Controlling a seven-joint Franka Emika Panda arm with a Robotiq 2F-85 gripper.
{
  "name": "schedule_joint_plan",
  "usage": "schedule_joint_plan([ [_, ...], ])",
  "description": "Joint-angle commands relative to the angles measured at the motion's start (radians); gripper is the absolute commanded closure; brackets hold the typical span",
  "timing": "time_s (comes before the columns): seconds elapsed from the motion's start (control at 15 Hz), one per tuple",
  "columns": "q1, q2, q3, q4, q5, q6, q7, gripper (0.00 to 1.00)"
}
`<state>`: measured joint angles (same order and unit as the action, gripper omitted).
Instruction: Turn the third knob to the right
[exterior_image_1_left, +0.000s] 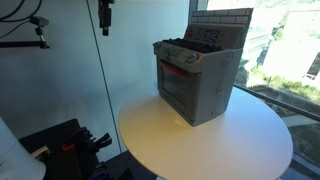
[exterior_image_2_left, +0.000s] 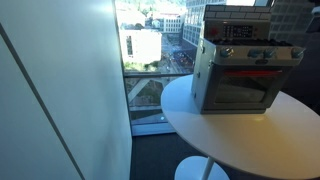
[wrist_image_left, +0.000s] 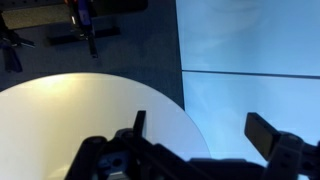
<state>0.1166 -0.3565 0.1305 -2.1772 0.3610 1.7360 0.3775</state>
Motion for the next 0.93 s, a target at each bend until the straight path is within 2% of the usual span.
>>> schedule_joint_plan([
  [0.0, -0.011, 0.0, 0.009, 0.002, 0.003, -0.004, -0.002, 0.0],
  [0.87, -0.028, 0.058, 0.01, 0.074, -0.028, 0.022, 0.009, 0.0],
])
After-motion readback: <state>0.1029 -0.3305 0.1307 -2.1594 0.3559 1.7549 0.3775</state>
